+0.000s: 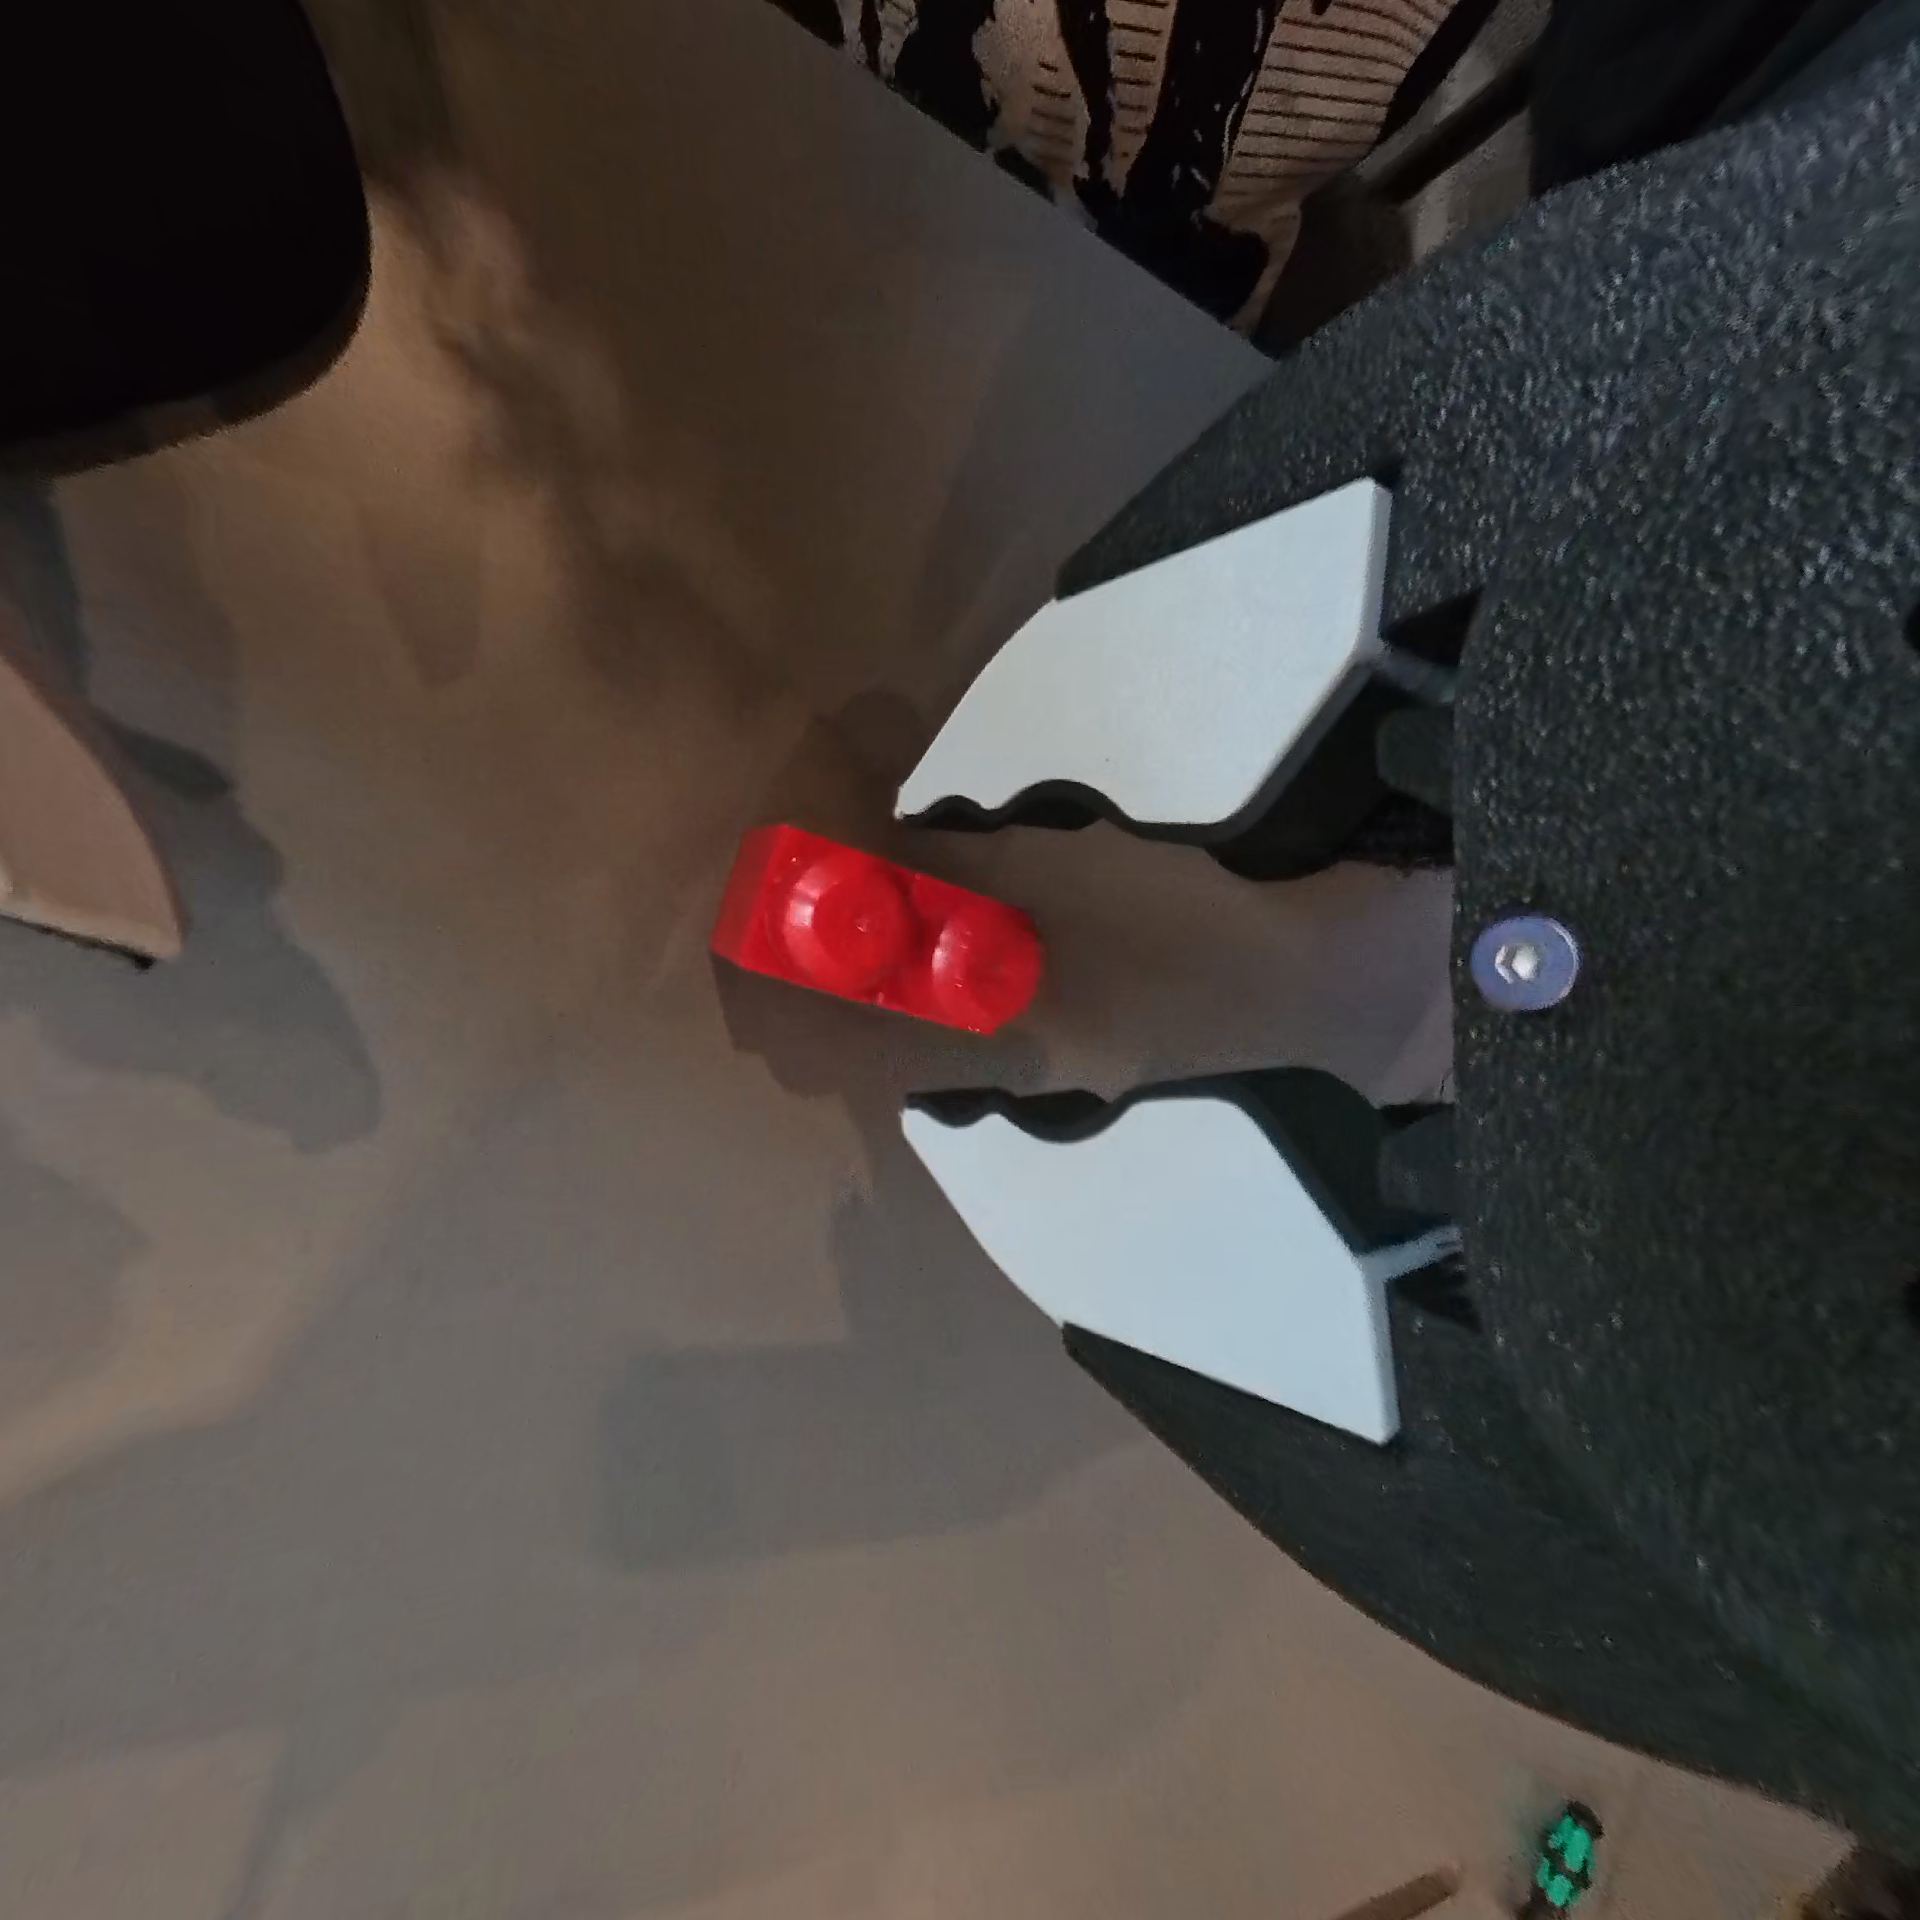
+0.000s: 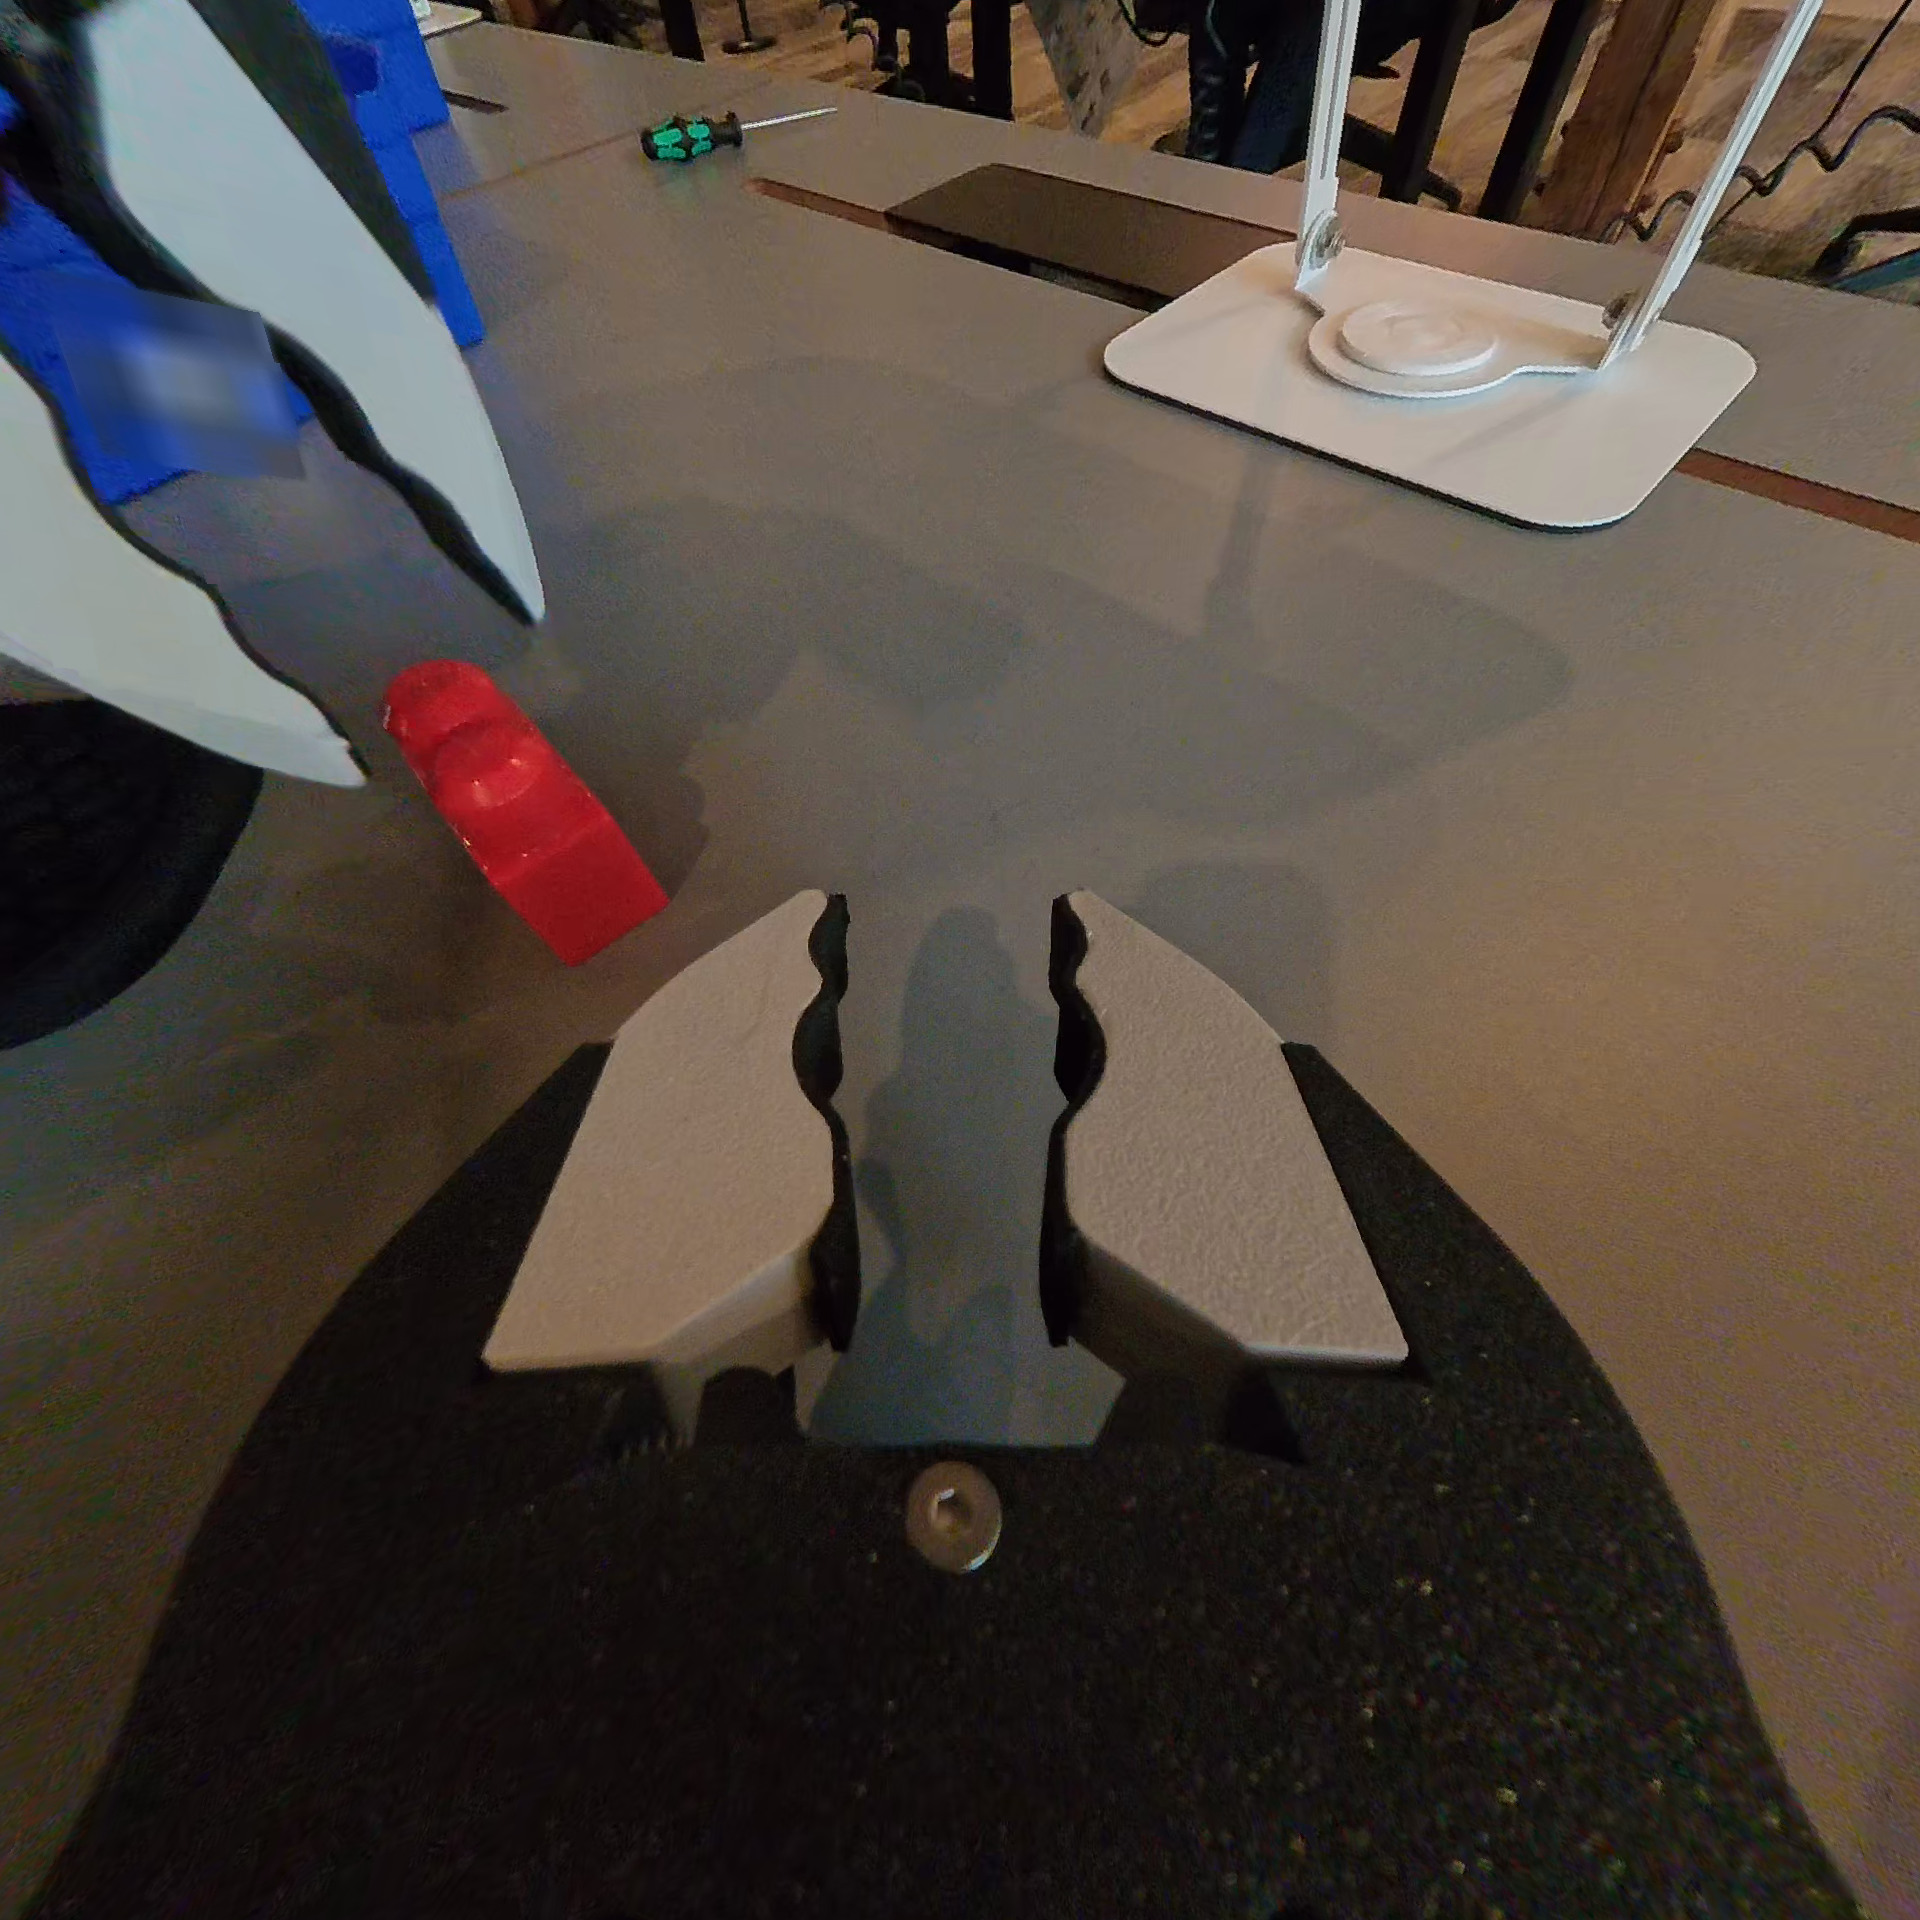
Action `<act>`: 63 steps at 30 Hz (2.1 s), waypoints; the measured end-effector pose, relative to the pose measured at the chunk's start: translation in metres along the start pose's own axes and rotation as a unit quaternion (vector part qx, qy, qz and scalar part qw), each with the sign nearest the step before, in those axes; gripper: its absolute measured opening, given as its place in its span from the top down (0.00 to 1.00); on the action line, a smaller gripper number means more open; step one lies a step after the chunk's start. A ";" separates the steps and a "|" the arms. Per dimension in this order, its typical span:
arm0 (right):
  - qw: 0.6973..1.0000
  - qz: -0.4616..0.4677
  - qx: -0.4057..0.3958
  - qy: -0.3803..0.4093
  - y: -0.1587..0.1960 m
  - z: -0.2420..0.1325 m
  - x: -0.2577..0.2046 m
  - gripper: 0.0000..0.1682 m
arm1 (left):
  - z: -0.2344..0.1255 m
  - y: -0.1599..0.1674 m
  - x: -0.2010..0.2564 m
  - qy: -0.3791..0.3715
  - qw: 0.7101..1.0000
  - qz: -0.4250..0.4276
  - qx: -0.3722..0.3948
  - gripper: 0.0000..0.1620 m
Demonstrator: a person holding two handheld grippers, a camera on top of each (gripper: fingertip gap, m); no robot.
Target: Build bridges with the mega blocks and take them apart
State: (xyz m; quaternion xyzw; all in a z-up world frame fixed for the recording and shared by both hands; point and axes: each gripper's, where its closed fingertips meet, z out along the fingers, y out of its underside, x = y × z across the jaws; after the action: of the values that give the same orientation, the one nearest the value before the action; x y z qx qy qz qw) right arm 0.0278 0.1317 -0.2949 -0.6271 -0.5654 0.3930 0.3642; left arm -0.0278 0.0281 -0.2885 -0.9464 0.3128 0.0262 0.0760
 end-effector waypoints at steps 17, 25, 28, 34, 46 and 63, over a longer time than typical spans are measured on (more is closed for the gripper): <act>1.000 -0.011 -0.005 -0.007 0.000 -0.001 -0.005 0.78 | -0.149 0.204 -0.067 -0.160 0.941 -0.254 0.157 0.65; 1.000 -0.014 -0.013 -0.006 0.002 0.001 -0.005 0.78 | -0.124 0.361 -0.103 -0.182 0.866 -0.452 0.117 0.69; 1.000 -0.016 -0.017 -0.005 0.003 0.002 -0.005 0.78 | -0.096 0.401 -0.112 -0.174 0.839 -0.506 0.095 0.68; 1.000 -0.017 -0.019 -0.007 0.004 0.002 -0.005 0.78 | -0.049 0.448 -0.128 -0.163 0.821 -0.544 0.065 0.69; 1.000 -0.025 -0.014 -0.008 0.001 0.000 -0.007 0.78 | -0.016 0.470 -0.129 -0.105 0.790 -0.604 -0.003 0.67; 0.999 -0.029 -0.016 -0.008 0.002 0.001 -0.007 0.78 | 0.008 0.478 -0.156 -0.109 0.756 -0.644 0.039 0.68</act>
State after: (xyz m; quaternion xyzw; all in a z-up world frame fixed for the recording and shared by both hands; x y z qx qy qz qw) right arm 0.0273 0.1244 -0.2962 -0.6132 -0.5922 0.3781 0.3611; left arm -0.4378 -0.2576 -0.3416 -0.9114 -0.3799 0.0621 0.1457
